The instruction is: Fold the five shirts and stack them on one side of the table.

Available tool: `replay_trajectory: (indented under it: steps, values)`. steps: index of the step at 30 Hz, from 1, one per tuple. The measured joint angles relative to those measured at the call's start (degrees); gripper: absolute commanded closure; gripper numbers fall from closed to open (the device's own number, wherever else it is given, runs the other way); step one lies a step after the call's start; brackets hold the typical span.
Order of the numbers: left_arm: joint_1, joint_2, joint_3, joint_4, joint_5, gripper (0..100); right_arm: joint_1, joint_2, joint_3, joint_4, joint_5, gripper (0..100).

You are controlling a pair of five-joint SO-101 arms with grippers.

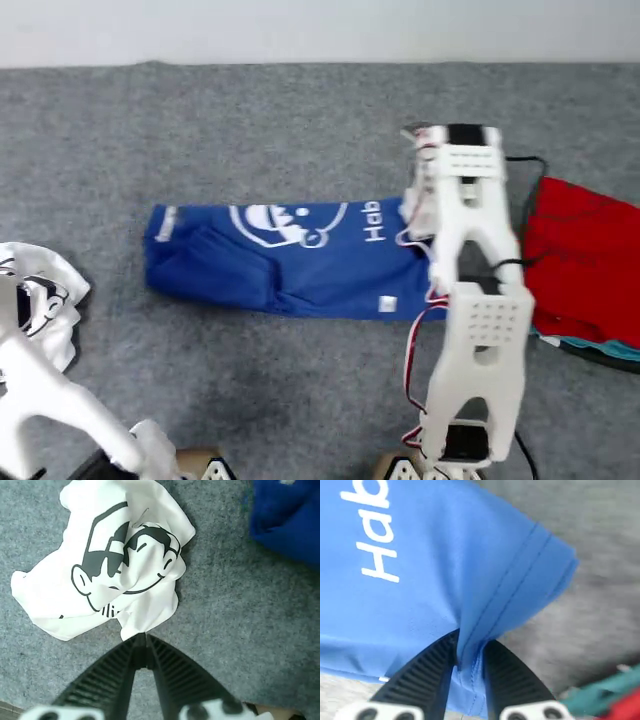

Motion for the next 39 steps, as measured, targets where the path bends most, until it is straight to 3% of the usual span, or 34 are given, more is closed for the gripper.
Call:
replay_trajectory:
  steps: [7, 13, 23, 31, 39]
  values:
    - [0.00, 0.26, -2.37, 0.00, 0.00, 100, 9.14, -0.62, 0.00, 0.53, 10.02, 98.8]
    - [2.46, 0.26, -2.81, 0.00, 0.00, 100, 7.03, -5.27, 0.09, 0.79, 12.13, 98.8]
    - [4.40, 0.26, -5.27, 0.00, 0.00, 100, -13.01, -24.09, 10.90, 0.79, 10.90, 98.9]
    - [4.40, 0.26, -5.27, 0.00, 3.43, 100, -29.89, -27.34, 10.99, 0.26, 7.47, 98.9]
    - [4.40, 0.26, -5.27, 0.00, 4.40, 100, -37.98, -25.05, 10.99, -10.11, 6.33, 98.9]
